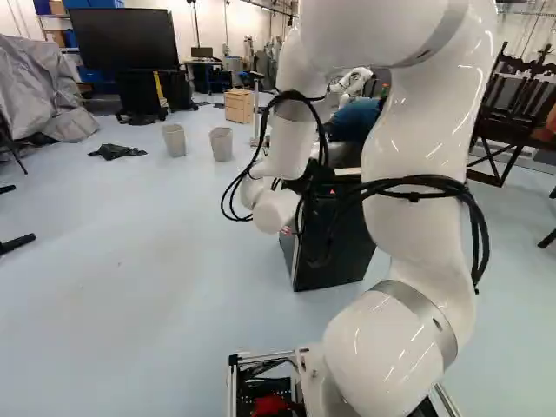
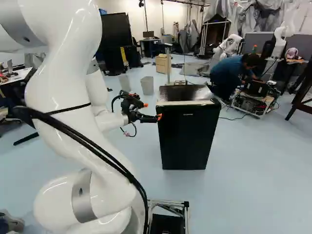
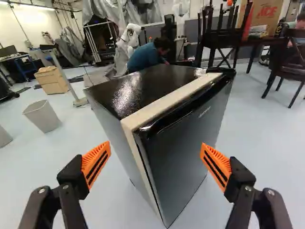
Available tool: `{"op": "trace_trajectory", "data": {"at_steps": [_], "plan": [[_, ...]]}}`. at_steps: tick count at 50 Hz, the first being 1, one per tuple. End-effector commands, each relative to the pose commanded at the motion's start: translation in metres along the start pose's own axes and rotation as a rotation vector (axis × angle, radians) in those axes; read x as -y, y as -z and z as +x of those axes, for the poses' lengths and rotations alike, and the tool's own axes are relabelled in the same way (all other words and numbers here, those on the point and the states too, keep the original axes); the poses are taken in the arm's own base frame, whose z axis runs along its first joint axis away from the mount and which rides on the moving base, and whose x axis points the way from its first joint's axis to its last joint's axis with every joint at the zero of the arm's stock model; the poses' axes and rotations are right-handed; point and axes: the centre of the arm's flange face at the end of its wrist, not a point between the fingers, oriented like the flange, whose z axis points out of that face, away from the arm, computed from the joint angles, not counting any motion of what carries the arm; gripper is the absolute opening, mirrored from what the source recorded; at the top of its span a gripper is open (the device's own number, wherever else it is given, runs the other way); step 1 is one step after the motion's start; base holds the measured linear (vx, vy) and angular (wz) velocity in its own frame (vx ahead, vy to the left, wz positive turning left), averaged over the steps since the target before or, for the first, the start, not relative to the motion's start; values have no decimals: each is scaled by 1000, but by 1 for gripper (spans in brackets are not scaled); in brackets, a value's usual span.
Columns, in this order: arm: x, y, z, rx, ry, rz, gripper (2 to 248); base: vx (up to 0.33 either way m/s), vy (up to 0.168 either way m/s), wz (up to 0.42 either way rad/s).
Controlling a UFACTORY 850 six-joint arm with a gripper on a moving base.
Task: Grab a drink from the fridge
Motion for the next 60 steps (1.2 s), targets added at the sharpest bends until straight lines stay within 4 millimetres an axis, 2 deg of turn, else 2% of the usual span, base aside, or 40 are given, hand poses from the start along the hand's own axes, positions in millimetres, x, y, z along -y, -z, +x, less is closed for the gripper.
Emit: {"op": "trace_trajectory", "data": {"at_steps": [10,26,60], "plan": [[10,-1,-12,-30,1,-56,247,0,0,0],[33,-3,-28,-33,9,-47,247,0,0,0],[37,-18,-27,-40,-7,-71,247,0,0,0]]}}
